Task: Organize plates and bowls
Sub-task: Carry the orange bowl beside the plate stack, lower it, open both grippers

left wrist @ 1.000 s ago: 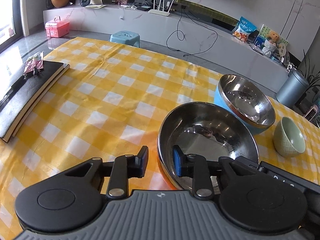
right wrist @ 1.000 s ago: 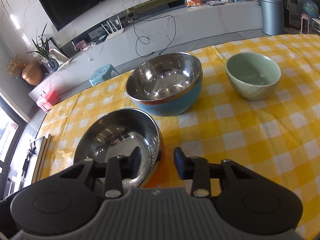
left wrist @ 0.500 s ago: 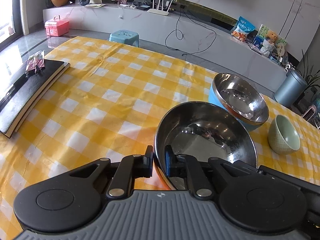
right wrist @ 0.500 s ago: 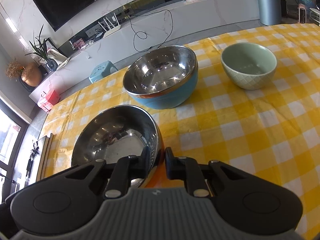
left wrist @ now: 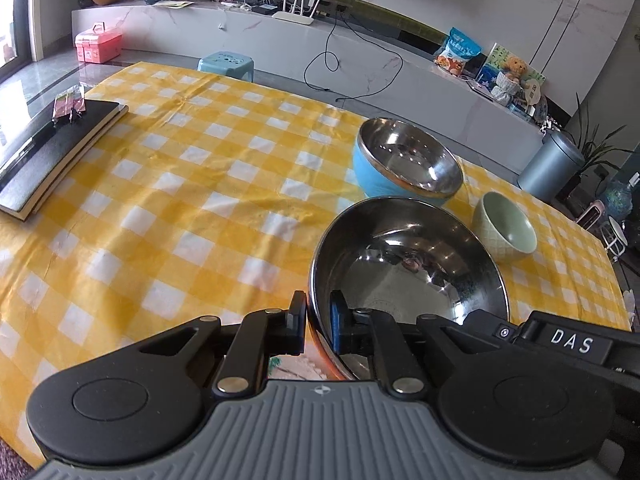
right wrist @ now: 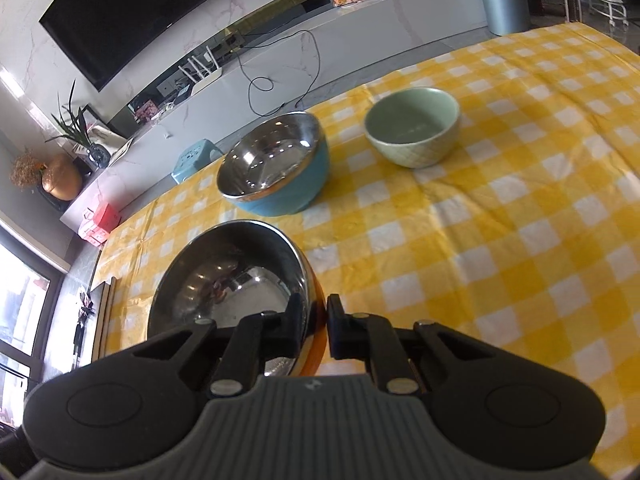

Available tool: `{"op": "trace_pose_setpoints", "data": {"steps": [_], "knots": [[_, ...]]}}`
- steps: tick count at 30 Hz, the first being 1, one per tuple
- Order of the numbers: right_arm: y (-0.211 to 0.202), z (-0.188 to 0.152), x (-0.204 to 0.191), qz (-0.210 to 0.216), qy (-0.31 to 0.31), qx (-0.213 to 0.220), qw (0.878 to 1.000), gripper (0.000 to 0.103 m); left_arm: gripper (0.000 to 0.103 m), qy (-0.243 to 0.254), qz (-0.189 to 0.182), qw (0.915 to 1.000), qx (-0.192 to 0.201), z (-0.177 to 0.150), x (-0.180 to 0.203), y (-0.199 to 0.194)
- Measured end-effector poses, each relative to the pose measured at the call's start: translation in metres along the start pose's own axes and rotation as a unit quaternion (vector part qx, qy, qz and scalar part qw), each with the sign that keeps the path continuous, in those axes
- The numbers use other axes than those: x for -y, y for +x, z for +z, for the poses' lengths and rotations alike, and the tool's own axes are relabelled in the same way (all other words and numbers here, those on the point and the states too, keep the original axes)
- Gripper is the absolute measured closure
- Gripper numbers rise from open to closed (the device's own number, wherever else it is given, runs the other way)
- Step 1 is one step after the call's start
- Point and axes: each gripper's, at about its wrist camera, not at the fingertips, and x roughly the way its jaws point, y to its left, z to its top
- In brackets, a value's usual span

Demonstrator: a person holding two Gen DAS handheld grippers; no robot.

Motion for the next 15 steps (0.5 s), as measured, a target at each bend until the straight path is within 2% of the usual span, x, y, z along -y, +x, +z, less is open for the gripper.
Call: {"op": "trace_pose_setpoints", "data": {"steps": [4,10,15], "knots": [[-0.019,-0.006,0.019,-0.003,0.012,0.004,1.0,0.093,0.09,-0.004,-0.013,0.9998,-0.012,-0.018,0.01,-0.007],[-0.044,-0.018,0.05,-0.009,0.028,0.006,1.0,0.094,0.09,0.014,-0.03,0.9994,-0.013,-0.035,0.031,-0.022],[-0.06,-0.026,0.077,-0.015,0.046,0.008,0.999,0.095,0.09,0.024,-0.047,0.9982,-0.029,-0.05,0.044,-0.024]]}}
